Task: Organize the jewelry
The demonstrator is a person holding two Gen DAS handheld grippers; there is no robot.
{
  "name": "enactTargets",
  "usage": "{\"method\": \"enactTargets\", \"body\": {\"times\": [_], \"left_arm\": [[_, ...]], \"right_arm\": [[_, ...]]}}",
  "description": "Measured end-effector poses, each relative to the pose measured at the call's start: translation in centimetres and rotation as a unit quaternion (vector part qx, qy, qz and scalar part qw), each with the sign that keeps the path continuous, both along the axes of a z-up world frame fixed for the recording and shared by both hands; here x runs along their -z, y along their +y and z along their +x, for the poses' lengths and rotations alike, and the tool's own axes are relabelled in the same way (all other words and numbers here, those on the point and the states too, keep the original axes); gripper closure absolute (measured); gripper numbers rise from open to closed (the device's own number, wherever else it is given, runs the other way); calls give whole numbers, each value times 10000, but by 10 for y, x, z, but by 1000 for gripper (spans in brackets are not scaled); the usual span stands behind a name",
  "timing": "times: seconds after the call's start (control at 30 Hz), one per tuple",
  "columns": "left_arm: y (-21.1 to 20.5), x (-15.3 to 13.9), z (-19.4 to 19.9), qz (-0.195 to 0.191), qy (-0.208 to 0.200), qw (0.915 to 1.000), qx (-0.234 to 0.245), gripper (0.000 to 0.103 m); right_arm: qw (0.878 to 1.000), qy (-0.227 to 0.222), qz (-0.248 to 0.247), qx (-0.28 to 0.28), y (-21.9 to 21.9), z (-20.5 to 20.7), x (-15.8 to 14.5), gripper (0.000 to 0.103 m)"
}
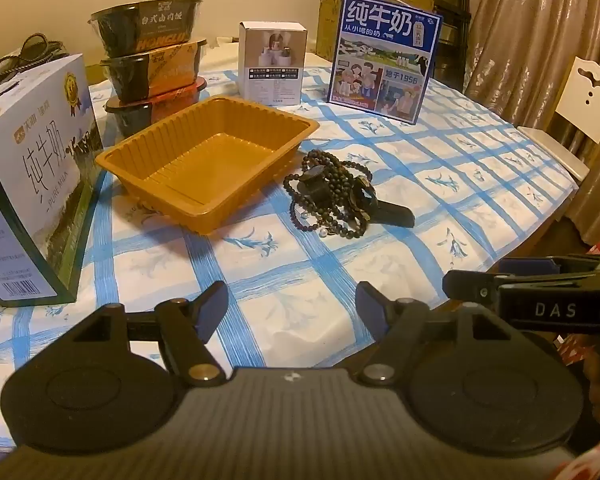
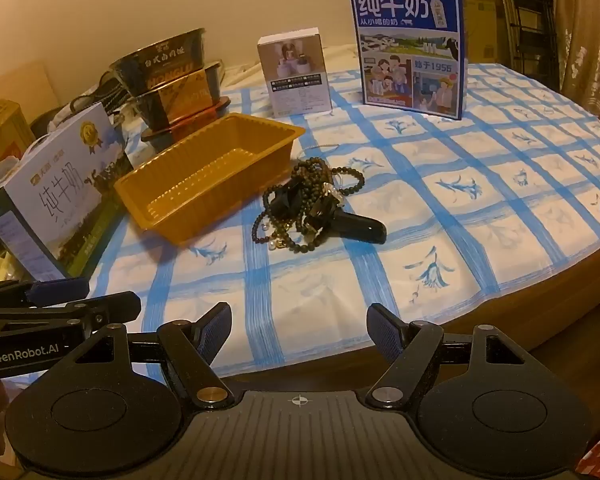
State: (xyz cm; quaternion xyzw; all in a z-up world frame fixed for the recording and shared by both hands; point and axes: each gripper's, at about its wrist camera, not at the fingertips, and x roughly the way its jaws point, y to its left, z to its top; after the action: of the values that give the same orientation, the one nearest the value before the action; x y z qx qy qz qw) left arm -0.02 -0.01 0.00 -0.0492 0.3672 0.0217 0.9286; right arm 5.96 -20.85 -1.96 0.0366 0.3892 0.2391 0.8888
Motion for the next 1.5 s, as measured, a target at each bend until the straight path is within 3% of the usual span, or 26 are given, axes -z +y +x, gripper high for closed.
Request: {"method": "enactTargets", "body": {"times": [1.5], "left_arm": [[-7, 3, 4, -28, 3, 10000, 17, 35]], "right_arm": [[10000, -8, -2, 3, -1, 1, -1, 29]]}}
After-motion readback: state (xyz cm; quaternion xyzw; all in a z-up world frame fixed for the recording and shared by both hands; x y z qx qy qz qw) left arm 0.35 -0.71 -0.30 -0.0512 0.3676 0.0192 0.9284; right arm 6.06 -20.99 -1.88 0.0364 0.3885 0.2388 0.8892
